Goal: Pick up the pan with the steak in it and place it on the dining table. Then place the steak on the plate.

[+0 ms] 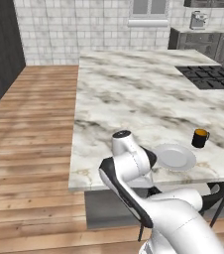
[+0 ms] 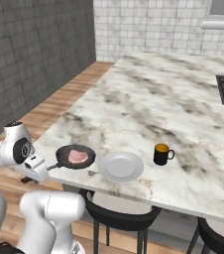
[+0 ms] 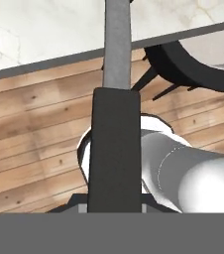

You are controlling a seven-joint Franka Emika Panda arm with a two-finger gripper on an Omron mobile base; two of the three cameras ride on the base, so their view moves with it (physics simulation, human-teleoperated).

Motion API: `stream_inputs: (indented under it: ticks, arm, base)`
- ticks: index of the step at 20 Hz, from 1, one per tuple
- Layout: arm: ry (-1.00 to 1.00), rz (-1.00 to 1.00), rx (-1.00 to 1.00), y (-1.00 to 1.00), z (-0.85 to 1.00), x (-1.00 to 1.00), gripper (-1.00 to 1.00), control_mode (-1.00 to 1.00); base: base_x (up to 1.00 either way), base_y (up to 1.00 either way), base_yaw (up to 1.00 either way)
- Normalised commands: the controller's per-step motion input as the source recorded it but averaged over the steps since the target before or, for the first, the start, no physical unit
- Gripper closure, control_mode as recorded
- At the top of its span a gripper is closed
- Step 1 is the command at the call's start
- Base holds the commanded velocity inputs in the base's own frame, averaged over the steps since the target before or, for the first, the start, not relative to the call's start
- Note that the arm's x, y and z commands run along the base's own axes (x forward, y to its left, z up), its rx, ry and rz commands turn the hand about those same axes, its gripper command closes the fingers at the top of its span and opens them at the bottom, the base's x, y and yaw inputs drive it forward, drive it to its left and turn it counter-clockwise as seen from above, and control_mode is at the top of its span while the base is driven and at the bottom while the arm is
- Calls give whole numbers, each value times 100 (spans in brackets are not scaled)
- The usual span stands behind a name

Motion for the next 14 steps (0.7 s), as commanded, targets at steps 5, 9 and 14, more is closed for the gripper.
stream_inputs:
  ticks: [5,9,14]
  arm:
    - [0,-8,-1,26,-21,52,100,-100]
    - [0,-2,-1,5,-8,16,100,-100]
    - [0,-1,0,1,-6,13,100,-100]
  base:
    - [0,0,0]
    - [0,0,0]
    - [0,0,0]
